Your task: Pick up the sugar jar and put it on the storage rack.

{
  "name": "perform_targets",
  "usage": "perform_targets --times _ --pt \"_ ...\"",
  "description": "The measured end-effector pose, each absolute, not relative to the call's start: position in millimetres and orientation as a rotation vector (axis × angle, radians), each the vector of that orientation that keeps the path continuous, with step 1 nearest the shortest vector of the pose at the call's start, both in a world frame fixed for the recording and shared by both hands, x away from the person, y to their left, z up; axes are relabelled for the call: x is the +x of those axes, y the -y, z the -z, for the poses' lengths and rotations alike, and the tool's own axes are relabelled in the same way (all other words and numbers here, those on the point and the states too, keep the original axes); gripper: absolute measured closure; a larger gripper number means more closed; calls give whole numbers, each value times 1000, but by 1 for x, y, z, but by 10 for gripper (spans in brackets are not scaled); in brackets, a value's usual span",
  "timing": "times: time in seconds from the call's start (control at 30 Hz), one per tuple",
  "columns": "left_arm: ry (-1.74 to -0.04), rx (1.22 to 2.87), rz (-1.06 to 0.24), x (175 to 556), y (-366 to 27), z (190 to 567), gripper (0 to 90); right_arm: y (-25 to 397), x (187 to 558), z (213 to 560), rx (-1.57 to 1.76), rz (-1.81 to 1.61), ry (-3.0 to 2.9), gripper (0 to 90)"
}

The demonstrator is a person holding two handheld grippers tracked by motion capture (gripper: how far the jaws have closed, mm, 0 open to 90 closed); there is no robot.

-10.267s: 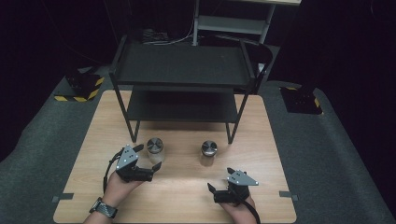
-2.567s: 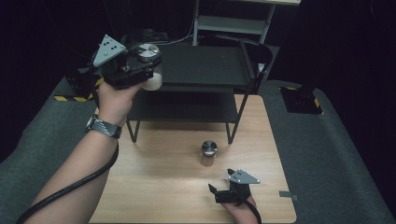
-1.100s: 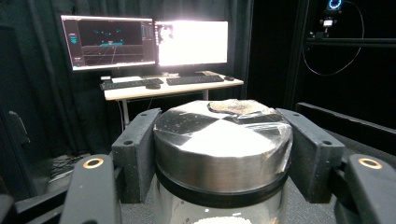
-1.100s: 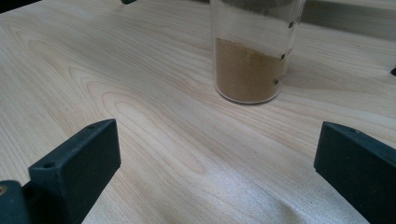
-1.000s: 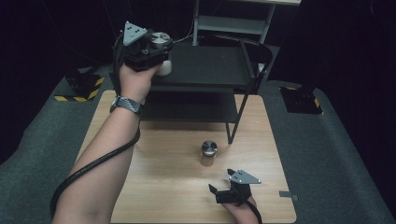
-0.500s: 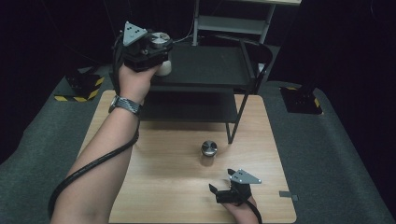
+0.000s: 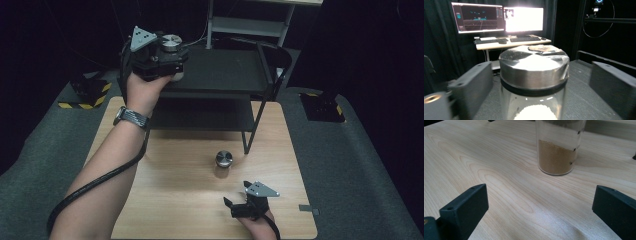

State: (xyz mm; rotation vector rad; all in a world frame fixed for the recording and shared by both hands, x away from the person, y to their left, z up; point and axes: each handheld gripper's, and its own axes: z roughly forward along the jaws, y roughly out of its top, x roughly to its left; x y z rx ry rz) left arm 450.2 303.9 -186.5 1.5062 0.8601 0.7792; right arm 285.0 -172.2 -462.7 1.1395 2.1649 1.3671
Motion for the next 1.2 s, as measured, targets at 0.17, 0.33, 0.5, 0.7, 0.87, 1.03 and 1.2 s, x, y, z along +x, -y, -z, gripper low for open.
perform_targets --times 0.17,0.33,0.5,0.7,0.87,1.03,1.2 --pt "-884 1500 -772 446 -304 185 3 172 285 462 1142 -1365 -2166 2" --pt "-830 1512 -773 439 -310 188 3 172 285 462 1142 -1363 -2168 2" --pt "-784 1550 -799 429 -312 190 3 171 285 462 1141 -1362 -2169 2" --pt "-777 1554 -781 419 -319 198 3 171 285 462 1142 -1359 -2168 2" --pt "-812 1557 -767 409 -324 209 3 170 285 461 1141 -1354 -2170 2" --pt "-825 1558 -762 405 -328 217 3 170 285 461 1138 -1353 -2171 2" --pt "-822 1570 -764 397 -335 228 3 171 285 461 1139 -1355 -2170 2"
